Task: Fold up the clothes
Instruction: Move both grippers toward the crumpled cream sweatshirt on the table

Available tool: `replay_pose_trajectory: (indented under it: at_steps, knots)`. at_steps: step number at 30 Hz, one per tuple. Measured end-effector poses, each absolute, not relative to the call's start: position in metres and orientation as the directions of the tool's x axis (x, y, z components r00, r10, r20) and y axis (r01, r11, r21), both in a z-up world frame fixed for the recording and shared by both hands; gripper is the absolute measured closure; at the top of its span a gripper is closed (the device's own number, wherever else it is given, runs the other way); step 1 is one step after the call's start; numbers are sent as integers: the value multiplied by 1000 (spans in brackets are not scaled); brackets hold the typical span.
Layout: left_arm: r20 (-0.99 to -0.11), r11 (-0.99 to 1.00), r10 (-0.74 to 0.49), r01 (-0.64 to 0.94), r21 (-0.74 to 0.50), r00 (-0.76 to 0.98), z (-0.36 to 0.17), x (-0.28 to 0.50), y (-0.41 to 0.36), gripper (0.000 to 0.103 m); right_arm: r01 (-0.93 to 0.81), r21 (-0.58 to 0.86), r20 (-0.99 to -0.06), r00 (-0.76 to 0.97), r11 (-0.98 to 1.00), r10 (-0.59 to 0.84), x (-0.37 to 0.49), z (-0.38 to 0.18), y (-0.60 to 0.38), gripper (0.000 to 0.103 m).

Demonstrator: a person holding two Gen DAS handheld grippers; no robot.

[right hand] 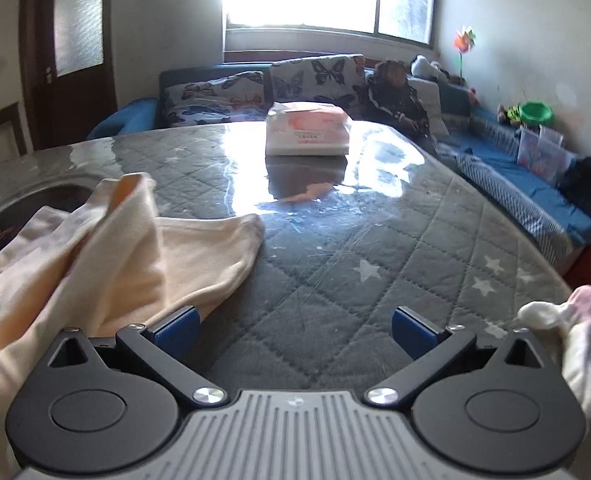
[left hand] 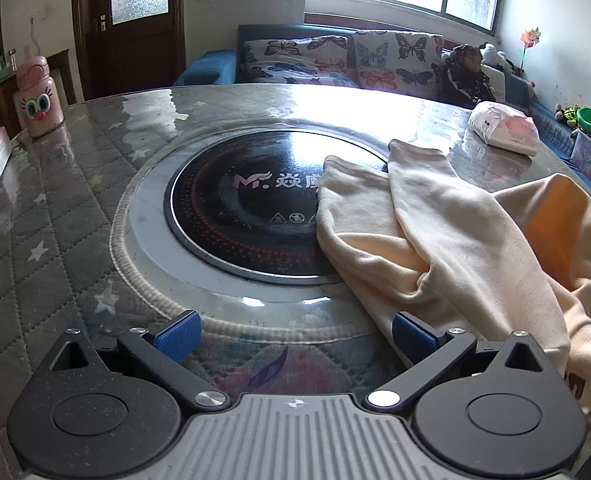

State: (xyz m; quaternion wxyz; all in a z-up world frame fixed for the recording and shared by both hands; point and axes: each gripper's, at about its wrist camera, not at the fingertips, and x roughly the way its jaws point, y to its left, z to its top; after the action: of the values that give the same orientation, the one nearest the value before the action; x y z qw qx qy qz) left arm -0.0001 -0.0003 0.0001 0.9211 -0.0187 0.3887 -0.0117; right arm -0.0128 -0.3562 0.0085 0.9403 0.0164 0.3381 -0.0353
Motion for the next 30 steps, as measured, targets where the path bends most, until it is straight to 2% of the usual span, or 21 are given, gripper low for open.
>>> replay_pose_trajectory:
  at_steps: [4, 9, 18, 30]
  knots:
    - [-710, 998, -51, 21, -51, 703, 2, -6, -5, 0, 107, 59, -645, 763, 993, -44, -12, 8, -369, 0]
    - [-715, 998, -62, 22, -65, 696, 7, -20, -7, 0, 109, 14, -595, 800, 994, -79, -50, 31, -361, 0]
    - [-723, 996, -84, 41, -77, 685, 9, -33, -15, 0, 70, 5, -648, 760, 998, -50, -82, 25, -339, 0]
    - [-724, 996, -84, 57, -61, 684, 13, -45, -22, 0, 31, 9, -648, 761, 999, -18, -101, 30, -328, 0]
